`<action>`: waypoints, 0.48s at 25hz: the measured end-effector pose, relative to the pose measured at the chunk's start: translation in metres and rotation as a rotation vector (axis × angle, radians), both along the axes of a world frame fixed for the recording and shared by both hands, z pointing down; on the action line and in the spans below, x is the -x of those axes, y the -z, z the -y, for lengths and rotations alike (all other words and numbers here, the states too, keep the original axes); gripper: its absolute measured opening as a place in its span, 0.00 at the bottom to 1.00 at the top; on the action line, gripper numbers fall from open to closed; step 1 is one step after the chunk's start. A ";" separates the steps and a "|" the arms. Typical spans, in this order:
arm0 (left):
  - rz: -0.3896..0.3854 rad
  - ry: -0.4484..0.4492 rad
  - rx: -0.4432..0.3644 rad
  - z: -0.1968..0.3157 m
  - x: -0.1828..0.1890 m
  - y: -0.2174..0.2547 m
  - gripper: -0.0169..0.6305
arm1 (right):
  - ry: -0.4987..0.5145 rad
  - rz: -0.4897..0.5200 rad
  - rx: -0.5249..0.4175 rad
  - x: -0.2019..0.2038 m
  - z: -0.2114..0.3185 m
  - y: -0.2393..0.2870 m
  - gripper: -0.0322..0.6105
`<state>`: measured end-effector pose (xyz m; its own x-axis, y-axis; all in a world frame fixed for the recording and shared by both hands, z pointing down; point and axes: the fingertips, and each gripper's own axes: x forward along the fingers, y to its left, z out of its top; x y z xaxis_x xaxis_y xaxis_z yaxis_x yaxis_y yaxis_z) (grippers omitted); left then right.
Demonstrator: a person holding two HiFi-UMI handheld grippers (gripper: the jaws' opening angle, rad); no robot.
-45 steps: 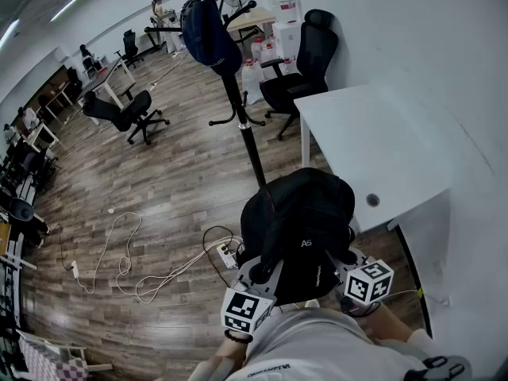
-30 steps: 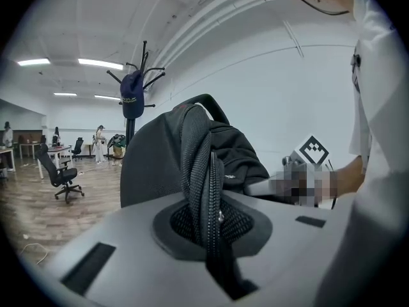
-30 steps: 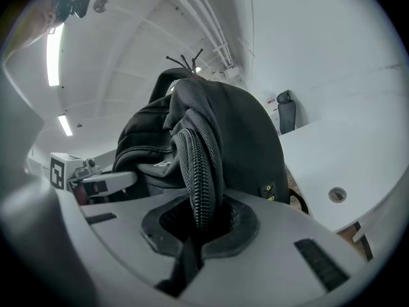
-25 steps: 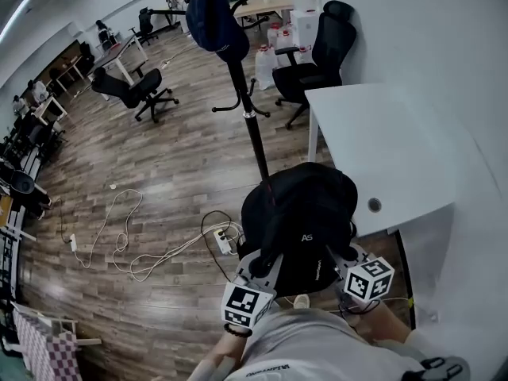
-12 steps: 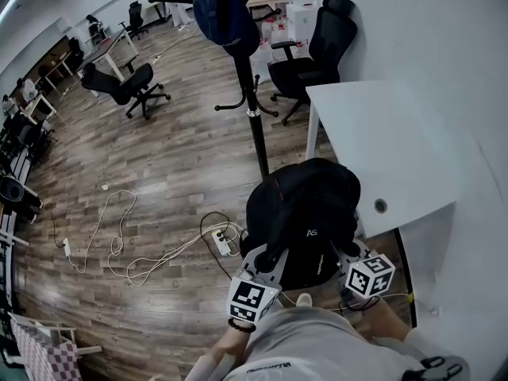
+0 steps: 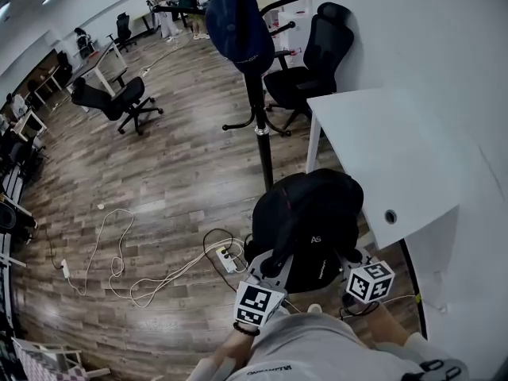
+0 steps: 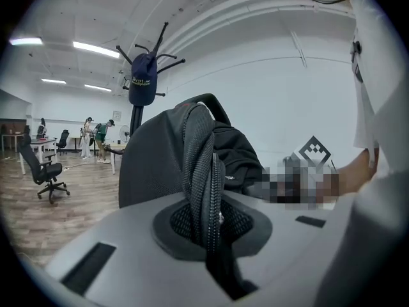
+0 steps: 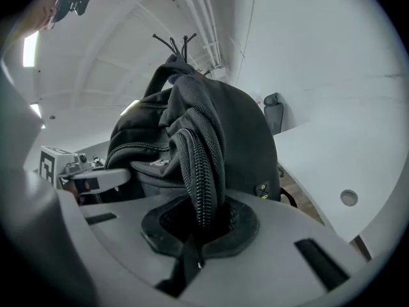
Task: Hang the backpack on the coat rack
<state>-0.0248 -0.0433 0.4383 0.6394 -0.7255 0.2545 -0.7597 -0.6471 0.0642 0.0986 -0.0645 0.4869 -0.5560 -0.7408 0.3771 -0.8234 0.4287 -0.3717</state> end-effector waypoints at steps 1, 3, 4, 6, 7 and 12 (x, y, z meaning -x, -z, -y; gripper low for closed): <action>-0.001 -0.008 0.001 0.004 0.005 -0.001 0.07 | -0.007 -0.004 0.002 0.004 0.003 -0.001 0.08; -0.005 -0.024 0.004 0.010 0.013 -0.004 0.07 | -0.020 -0.014 0.007 0.012 0.007 -0.003 0.08; -0.006 -0.032 0.005 0.014 0.017 -0.005 0.07 | -0.026 -0.019 0.009 0.016 0.010 -0.004 0.08; -0.004 -0.044 0.010 0.019 0.025 -0.007 0.07 | -0.032 -0.025 0.008 0.023 0.015 -0.006 0.08; -0.005 -0.050 0.011 0.020 0.029 -0.008 0.07 | -0.035 -0.026 0.006 0.027 0.017 -0.007 0.08; -0.002 -0.076 -0.001 0.034 0.038 -0.010 0.07 | -0.061 -0.023 0.011 0.038 0.026 -0.012 0.08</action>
